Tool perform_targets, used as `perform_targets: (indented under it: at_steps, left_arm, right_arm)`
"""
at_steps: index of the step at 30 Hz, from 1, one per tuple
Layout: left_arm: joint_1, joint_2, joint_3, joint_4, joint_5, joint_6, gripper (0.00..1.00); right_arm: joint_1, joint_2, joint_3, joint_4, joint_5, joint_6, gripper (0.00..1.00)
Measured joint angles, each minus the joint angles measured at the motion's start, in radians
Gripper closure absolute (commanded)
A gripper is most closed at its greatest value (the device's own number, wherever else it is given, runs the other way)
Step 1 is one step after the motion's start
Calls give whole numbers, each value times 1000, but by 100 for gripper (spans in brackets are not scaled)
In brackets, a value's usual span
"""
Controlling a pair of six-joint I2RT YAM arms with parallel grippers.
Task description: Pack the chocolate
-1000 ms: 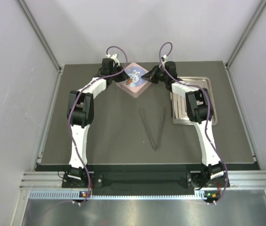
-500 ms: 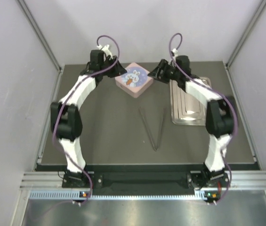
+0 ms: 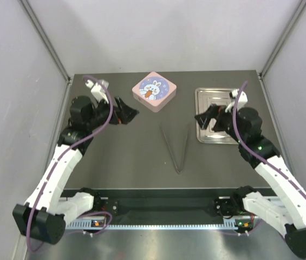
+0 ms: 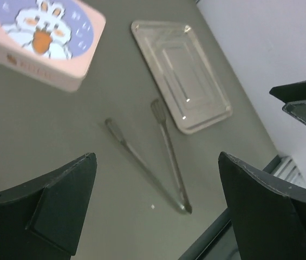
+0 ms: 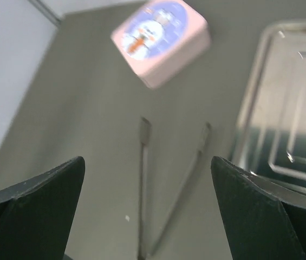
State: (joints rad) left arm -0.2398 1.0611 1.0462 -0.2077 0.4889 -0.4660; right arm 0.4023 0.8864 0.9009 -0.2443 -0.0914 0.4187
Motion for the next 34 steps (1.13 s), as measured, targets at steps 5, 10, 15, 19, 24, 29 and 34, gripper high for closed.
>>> perform_targets:
  at_steps: [5, 10, 15, 19, 24, 29, 34]
  left_arm:
    - [-1, -188, -180, -60, -61, 68, 1]
    - [-1, -311, -232, -69, -119, 111, 1]
    - [-1, -325, -238, -71, -143, 121, 1]
    - [-1, -300, -238, -79, -143, 126, 1]
    - [-1, -295, -238, -95, -149, 133, 1]
    - [-1, -295, -238, -101, -156, 135, 1]
    - [-1, -295, -238, -103, -158, 140, 1]
  right_arm:
    - [0, -118, -170, -77, 87, -8, 0]
    - [0, -179, -227, -94, 98, -10, 0]
    - [0, -226, -233, -79, 96, -29, 0]
    - [0, -230, -233, -77, 96, -34, 0]
    - [0, -229, -233, -72, 96, -34, 0]
    - [0, -229, -233, -69, 98, -35, 0]
    - [0, -229, -233, -65, 103, -43, 0]
